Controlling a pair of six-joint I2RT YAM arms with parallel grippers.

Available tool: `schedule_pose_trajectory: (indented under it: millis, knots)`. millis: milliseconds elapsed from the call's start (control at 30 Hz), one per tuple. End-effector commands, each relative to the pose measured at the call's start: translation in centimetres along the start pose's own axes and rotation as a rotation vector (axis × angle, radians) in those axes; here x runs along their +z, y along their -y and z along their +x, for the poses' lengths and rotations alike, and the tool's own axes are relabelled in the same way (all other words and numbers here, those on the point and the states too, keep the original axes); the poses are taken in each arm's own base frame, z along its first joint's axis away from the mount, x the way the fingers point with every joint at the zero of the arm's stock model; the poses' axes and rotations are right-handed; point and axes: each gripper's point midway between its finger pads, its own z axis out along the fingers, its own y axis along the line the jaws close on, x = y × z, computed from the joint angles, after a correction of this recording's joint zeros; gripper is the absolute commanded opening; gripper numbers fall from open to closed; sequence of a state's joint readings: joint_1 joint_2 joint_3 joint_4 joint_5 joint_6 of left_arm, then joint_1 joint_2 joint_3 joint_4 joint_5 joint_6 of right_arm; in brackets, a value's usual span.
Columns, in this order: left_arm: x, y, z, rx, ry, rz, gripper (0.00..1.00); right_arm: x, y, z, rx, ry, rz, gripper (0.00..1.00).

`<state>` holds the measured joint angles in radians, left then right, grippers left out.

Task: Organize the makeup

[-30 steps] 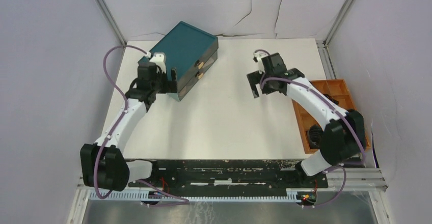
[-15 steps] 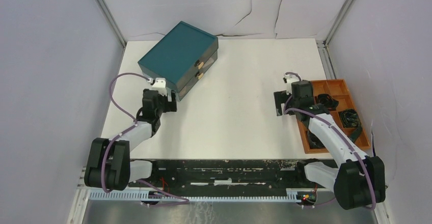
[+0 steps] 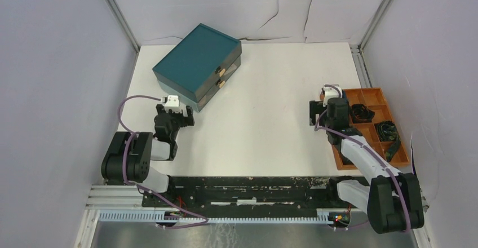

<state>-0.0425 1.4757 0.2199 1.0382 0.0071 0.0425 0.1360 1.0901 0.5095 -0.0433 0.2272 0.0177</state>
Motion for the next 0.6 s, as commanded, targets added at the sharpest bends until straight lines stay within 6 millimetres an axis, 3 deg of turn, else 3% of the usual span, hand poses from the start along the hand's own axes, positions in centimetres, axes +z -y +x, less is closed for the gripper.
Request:
schedule_pose_trajectory:
  millis: [0,167,300,400,500,567]
  knots:
    - [0.3,-0.3,-2.6,-0.010,0.127,0.026,0.99,1.4,0.9,-3.6,0.089,0.190,0.045,1.00]
    - [0.4,-0.2,-2.8,-0.015,0.140,0.033,0.99,3.7,2.0,-3.5,0.119,0.242,0.117,1.00]
    - [0.4,-0.2,-2.8,-0.018,0.138,0.037,0.99,4.4,2.6,-3.9,0.159,0.327,0.142,1.00]
    - [0.5,-0.3,-2.8,-0.026,0.136,0.038,0.99,5.0,2.2,-4.3,0.167,0.348,0.111,1.00]
    - [0.6,-0.4,-2.8,-0.030,0.135,0.041,0.99,6.1,2.2,-2.5,0.187,0.334,0.135,1.00]
    - [0.5,-0.5,-2.8,-0.031,0.137,0.041,0.99,6.8,1.9,-3.3,0.178,0.383,0.118,1.00]
